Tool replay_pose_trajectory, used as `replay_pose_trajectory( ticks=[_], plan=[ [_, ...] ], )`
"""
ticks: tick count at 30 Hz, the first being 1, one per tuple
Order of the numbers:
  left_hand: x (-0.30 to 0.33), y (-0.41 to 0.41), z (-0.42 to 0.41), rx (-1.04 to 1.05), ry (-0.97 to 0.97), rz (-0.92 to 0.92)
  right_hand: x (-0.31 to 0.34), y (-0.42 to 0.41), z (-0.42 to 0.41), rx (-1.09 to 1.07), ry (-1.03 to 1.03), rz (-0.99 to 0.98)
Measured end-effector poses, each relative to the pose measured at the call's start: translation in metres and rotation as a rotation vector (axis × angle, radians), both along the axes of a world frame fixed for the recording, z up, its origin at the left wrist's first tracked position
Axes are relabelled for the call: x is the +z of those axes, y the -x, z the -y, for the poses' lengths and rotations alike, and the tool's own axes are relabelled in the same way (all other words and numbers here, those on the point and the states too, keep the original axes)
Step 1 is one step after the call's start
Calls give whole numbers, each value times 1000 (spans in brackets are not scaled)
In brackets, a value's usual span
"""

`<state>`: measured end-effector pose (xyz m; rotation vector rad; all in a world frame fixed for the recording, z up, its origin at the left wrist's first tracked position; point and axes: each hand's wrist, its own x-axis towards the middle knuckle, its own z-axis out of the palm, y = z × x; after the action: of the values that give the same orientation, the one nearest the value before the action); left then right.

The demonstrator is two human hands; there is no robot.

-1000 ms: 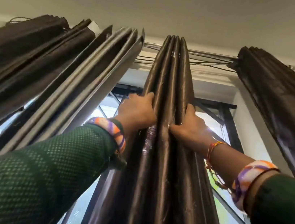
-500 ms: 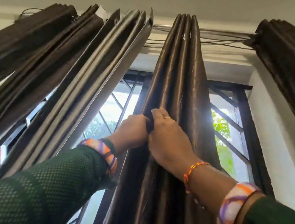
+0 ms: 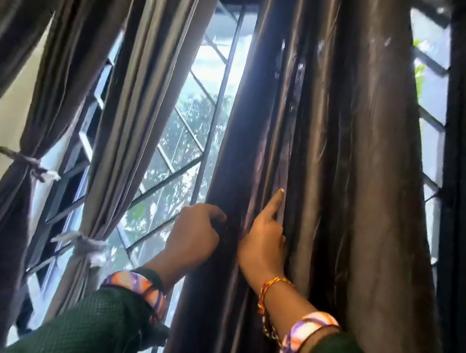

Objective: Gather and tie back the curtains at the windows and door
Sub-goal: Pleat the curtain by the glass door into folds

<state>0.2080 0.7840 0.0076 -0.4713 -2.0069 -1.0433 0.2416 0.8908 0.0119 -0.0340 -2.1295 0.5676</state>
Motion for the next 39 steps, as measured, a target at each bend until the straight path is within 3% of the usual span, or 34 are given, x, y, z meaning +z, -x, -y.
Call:
replay_pose_trajectory(
  ticks=[7, 13, 16, 18, 22, 23, 26, 28, 32, 36, 39],
  plan=[
    [-92, -4, 7, 4, 17, 219, -91, -10, 3, 39, 102, 137],
    [-125, -38, -7, -195, -52, 193, -156, -33, 12, 116, 130, 259],
    [-129, -47, -16, -173, 4, 204, -182, -50, 22, 247, 286, 322],
    [-127, -50, -18, -103, -22, 219, -192, -56, 27, 264, 242, 316],
    [-126, -55, -11, 16, -61, 207, -184, -73, 23, 308, -47, 344],
    [-127, -57, -6, 37, -56, 189, -177, -79, 19, 280, -106, 254],
    [-132, -62, 6, 104, 36, 99, -145, -90, 3, -10, -252, -264],
    [-134, -67, 11, 137, 88, 63, -121, -96, -13, -87, -148, -364],
    [-137, -76, 13, 149, 134, 46, -97, -105, -31, 62, 220, -86],
    [-138, -84, 10, 105, 149, 16, -120, -92, -23, 28, 344, 119],
    [-140, -84, 11, 100, 159, 23, -142, -89, -10, -25, 284, 195]
  ],
)
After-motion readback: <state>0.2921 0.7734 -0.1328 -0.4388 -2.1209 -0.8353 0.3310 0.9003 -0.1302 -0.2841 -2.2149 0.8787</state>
